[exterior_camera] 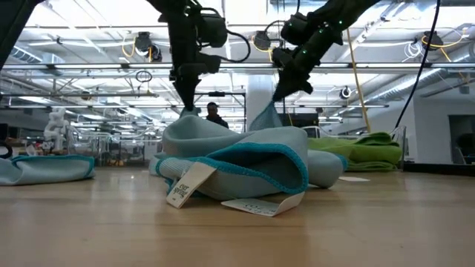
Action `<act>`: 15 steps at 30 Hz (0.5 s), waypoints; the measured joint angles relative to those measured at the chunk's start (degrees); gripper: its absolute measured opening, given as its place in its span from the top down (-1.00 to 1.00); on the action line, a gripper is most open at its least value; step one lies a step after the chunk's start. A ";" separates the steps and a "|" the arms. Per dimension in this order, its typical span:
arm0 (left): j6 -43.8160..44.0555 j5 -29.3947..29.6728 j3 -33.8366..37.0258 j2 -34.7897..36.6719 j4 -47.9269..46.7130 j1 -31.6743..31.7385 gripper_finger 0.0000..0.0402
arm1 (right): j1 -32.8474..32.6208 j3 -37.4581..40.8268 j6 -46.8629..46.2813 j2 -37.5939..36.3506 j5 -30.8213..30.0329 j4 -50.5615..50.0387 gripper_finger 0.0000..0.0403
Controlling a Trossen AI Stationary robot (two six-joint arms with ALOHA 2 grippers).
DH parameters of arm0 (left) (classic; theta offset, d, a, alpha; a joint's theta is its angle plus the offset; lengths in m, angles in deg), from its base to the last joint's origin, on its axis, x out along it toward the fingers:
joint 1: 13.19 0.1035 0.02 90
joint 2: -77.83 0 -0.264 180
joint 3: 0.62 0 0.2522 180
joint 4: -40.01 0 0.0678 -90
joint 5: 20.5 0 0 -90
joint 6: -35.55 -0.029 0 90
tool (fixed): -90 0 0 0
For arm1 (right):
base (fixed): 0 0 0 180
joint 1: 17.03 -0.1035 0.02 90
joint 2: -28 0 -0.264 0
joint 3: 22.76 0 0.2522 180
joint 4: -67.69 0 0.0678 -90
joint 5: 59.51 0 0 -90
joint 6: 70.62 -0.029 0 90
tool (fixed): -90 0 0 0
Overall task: Sort microfiber towel by color & place in baskets
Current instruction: Fold the top blue towel
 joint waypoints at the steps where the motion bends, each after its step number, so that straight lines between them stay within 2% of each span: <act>1: -0.04 -0.02 0.01 -0.06 0.66 0.31 0.97 | -0.03 0.00 -0.21 0.00 -1.03 1.50 1.00; 4: -0.86 0.00 0.02 -0.03 3.60 1.30 0.94 | 0.13 -0.01 -1.50 0.00 -4.18 4.00 1.00; 8: 0.64 2.10 0.02 -0.03 8.47 2.72 0.98 | 1.03 -0.02 -1.85 0.55 -4.10 5.48 0.98; 11: 1.63 3.26 0.02 -0.03 11.64 4.05 0.96 | 1.89 -0.02 -3.78 1.52 -2.54 5.08 0.85; 15: 0.99 3.23 0.02 -0.03 15.47 4.97 0.77 | 2.78 -0.02 -7.62 2.36 -0.99 4.47 0.56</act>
